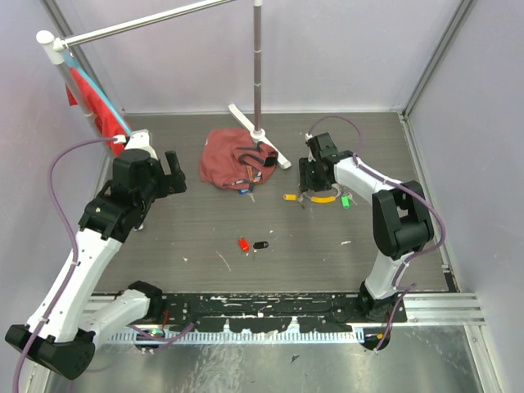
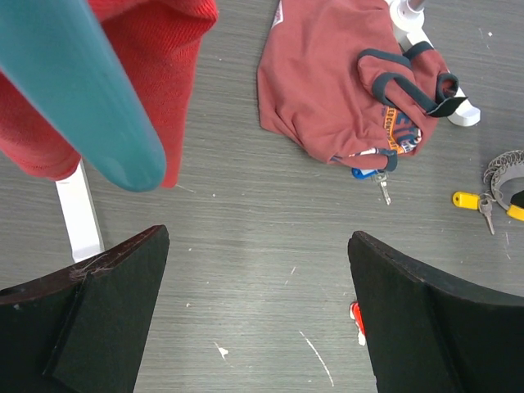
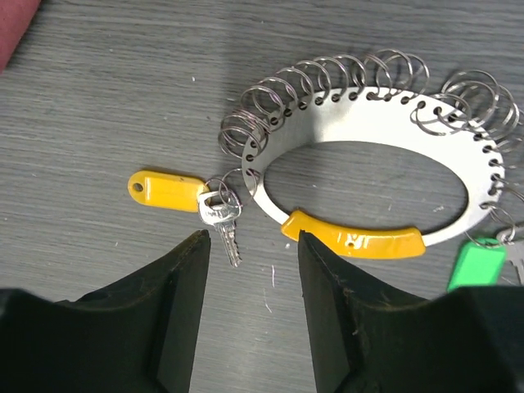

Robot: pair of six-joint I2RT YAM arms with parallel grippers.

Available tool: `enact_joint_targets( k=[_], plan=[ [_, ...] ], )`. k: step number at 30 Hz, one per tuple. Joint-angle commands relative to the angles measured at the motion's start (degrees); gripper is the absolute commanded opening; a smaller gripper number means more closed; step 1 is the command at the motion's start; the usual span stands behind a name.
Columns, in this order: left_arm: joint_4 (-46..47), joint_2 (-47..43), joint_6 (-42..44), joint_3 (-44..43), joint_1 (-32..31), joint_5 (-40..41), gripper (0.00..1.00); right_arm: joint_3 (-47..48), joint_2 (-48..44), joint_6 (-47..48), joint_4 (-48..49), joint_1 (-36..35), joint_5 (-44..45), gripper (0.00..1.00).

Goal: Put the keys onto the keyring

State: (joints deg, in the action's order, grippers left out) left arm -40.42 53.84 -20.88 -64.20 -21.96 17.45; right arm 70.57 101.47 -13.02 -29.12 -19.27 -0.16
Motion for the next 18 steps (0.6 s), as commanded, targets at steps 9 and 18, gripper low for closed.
enact_joint_targets(
  k=[9,18],
  plan=[
    [-0.9,1.0,-0.4,-0.4,0.2,-2.0,0.98,3.3,5.0,3.6,4.4,-0.1,-1.6,0.45],
    [-1.8,1.9,-0.5,-1.7,0.2,-2.9,0.98,4.9,6.7,3.4,5.9,0.1,-3.1,0.44]
  ],
)
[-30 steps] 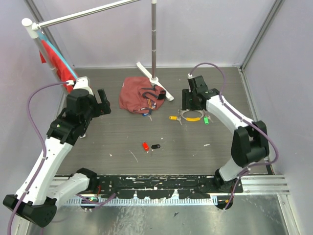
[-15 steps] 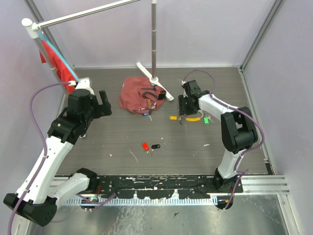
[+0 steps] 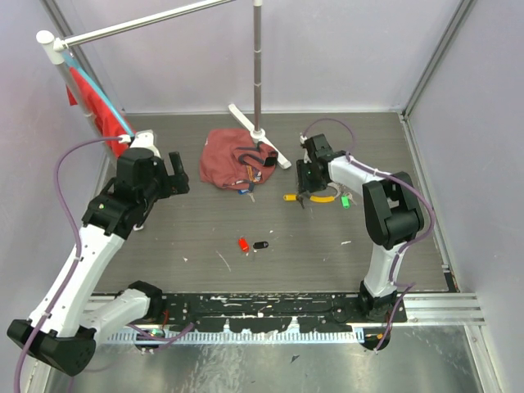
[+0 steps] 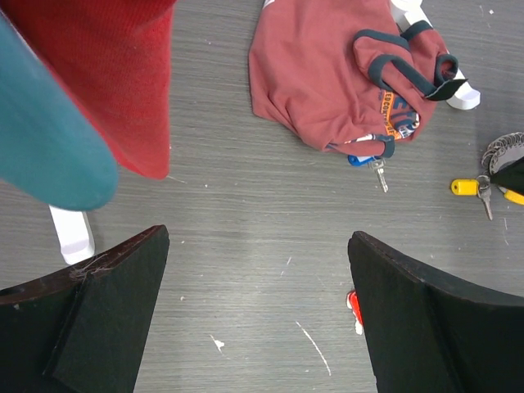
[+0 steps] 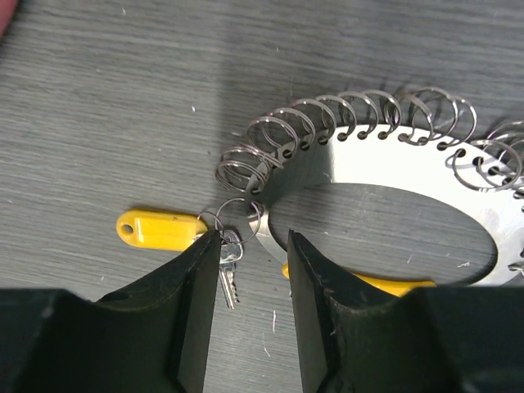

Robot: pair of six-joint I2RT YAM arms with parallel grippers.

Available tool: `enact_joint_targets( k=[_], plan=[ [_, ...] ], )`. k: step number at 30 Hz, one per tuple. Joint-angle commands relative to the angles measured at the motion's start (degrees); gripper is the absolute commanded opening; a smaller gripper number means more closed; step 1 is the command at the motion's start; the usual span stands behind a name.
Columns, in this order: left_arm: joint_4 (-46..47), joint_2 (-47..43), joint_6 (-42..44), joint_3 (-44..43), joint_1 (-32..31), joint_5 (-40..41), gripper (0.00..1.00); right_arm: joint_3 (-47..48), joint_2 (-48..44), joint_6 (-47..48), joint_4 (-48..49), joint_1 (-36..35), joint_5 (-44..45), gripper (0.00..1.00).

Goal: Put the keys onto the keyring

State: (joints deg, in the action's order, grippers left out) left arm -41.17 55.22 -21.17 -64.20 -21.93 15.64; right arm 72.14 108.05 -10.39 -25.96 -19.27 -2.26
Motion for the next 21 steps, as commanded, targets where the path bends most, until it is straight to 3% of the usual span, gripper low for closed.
enact_joint_targets(
  k=[1,15,21],
  plan=[
    [-1.1,0.5,-0.2,-1.7,0.2,-1.2,0.98,3.5,0.3,0.8,2.8,0.1,-0.8,0.44],
    [-1.6,0.3,-0.8,-1.2,0.2,-1.9,0.98,5.0,2.7,0.7,3.3,0.0,-2.0,0.35],
    [-1.7,0.1,-0.8,-1.0,0.2,-1.8,0.98,4.9,2.9,0.7,3.3,0.1,-1.9,0.20]
  ],
)
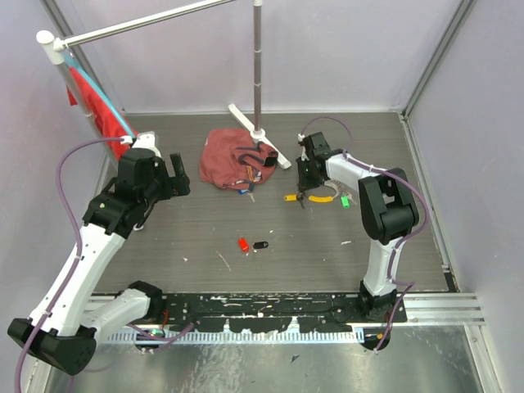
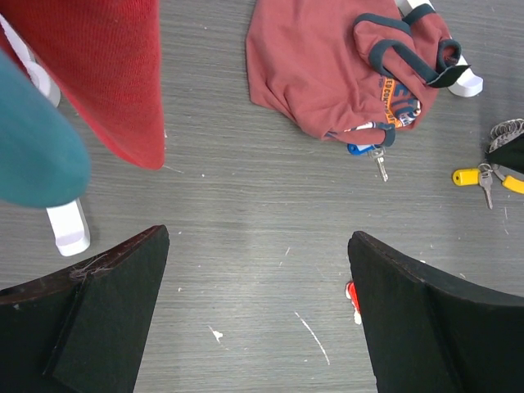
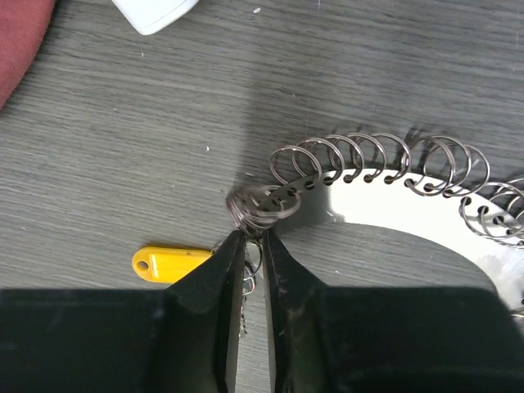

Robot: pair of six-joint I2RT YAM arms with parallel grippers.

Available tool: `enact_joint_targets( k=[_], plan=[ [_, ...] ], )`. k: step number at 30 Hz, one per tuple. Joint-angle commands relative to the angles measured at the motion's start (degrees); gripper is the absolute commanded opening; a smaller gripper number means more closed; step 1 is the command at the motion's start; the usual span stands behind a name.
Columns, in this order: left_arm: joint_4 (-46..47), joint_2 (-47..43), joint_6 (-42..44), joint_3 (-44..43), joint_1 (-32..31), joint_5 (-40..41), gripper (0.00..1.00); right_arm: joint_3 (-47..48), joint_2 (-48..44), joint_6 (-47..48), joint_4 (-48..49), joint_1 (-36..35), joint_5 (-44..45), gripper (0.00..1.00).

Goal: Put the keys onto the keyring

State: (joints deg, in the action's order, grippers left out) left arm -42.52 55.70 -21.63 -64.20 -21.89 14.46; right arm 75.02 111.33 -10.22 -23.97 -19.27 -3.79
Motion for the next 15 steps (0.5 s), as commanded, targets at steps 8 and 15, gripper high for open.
enact_joint_targets(
  k=[8,15],
  plan=[
    [0.0,-0.7,-0.8,-0.3,0.1,-0.9,0.98,1.3,-2.3,0.4,0.9,-0.1,0.1,0.01],
    [4.2,-1.9,-2.8,1.8,0.3,-5.4,0.98,-1.7,-9.1,-0.2,0.2,-0.2,0.3,0.00]
  ],
)
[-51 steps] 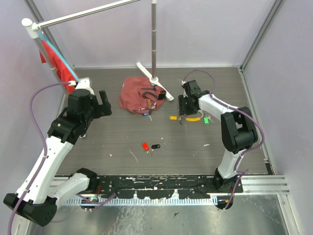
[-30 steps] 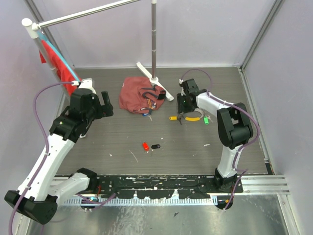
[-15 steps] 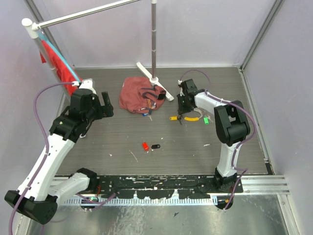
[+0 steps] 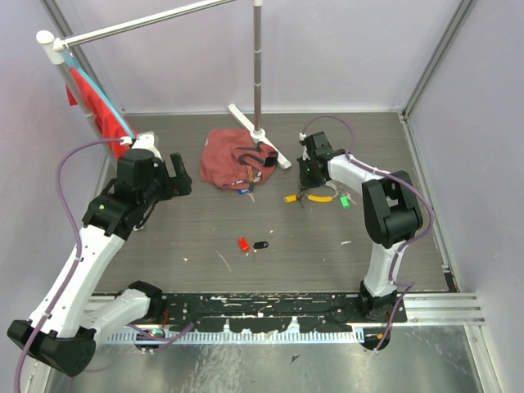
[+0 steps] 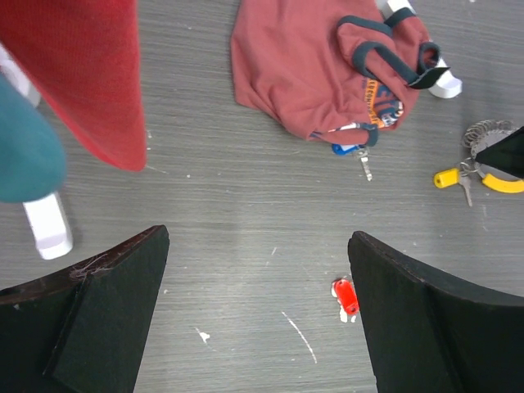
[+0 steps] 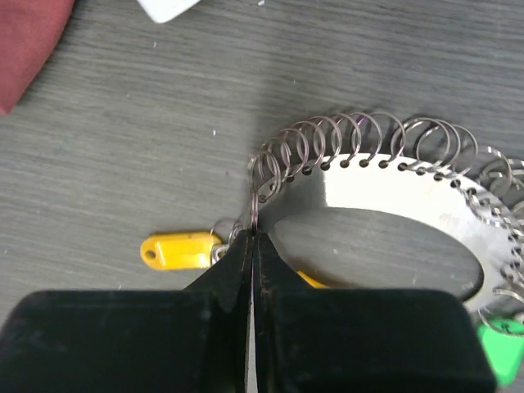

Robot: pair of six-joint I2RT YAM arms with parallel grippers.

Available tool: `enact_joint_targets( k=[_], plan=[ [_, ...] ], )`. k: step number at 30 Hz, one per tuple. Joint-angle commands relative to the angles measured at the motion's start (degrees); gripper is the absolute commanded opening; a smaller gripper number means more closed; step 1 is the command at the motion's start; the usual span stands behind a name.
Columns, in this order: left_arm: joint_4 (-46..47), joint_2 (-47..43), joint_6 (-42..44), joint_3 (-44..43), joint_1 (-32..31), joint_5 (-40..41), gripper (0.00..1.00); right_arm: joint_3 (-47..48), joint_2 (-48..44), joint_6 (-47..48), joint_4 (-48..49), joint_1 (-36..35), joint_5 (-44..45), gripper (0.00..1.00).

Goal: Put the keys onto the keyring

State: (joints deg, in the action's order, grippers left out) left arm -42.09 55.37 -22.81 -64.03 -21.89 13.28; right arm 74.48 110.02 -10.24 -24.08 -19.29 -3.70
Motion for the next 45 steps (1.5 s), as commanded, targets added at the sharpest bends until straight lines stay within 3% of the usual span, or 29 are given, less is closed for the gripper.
enact_joint_targets(
  k=[1,12,23,28,32,40,45],
  plan=[
    [5.5,-1.9,-1.6,2.3,0.2,-6.1,0.98,-2.0,-9.0,-0.3,0.4,-0.2,0.3,0.01],
    [18.4,0.0,-7.0,7.3,-0.2,-22.3,0.99,-7.8,-21.0,-1.5,0.5,-0.2,-2.9,0.01],
    [26.2,4.1,-7.1,6.9,-12.2,-21.4,0.94,-9.7,-34.9,-1.1,0.6,-1.7,-13.8,0.01],
    [30.5,4.0,-4.0,7.5,-15.6,-19.5,0.90,-8.7,-40.5,-0.9,-0.1,-3.9,-17.1,0.01],
    [34.5,2.4,0.4,8.3,-16.3,-23.3,0.88,-8.6,-43.8,-0.8,1.0,-4.8,-20.9,0.01],
    [36.8,2.7,3.7,7.4,-16.8,-28.3,0.72,-5.5,-47.5,-3.5,1.7,-6.1,-22.7,0.01],
    [40.2,4.7,9.8,6.9,-20.2,-29.7,0.77,-3.5,-48.1,-4.3,1.0,-6.6,-24.6,0.01]
  ],
)
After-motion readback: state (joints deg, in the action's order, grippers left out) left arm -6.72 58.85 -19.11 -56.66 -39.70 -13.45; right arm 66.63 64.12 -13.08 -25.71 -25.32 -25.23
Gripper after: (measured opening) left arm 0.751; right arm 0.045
